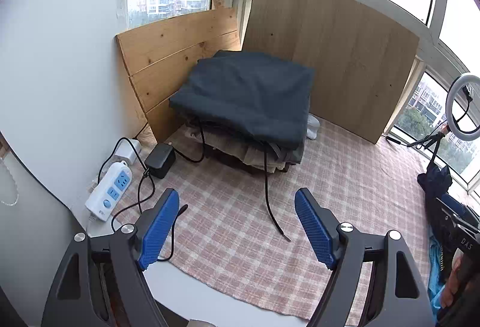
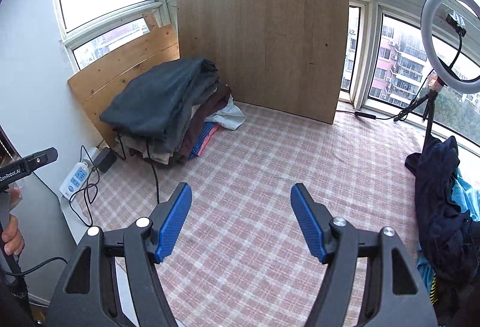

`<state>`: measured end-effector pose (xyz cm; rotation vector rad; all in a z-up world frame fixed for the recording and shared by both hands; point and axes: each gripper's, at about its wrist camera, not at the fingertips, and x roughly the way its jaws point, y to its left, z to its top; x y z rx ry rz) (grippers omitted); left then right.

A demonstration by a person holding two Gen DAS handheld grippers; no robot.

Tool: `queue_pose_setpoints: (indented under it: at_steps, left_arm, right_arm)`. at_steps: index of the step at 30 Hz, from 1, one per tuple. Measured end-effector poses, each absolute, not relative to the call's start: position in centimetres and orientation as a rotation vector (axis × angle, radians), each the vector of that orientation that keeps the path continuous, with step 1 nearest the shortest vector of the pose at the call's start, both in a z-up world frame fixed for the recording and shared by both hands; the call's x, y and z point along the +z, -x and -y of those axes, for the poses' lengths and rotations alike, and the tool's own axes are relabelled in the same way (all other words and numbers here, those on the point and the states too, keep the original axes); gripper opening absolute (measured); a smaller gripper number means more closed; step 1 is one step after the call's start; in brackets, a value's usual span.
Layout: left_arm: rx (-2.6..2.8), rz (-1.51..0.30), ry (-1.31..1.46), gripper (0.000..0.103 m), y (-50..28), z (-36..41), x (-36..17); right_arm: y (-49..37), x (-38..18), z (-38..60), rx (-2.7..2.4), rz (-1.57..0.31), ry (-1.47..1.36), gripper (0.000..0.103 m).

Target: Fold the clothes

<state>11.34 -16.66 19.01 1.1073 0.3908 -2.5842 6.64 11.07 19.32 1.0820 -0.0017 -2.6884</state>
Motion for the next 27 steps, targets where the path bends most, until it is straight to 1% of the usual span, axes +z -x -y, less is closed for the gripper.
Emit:
queue_pose_setpoints:
  at_steps: [3,12,25,27]
  left_arm:
    - [-2.566,-0.435,-1.117,0.078,-12.6,15.4,18.3]
    - [-2.534,-0.399,-1.104,0.078,-14.5,12.1,18.5]
    - [-2.522,-0.421,-1.023,0.078,-15.8,11.1,19.9]
    - [-2.517,-0.402,-0.999,0.078,-15.9,10.9,20.1]
  right_arm:
    - [-8.2,18.5,-13.1,-2.707,0.003,-1.082,0.068]
    - [-8.7,15.9,-17.9,-2.673,0.124,-1.169,0.068]
    - [-8.5,15.4,-18.1,-2.656,0.036,-1.164,0.068]
    - [-8.6,15.5,-18.0,-2.663,0.015,-1.159,0.068]
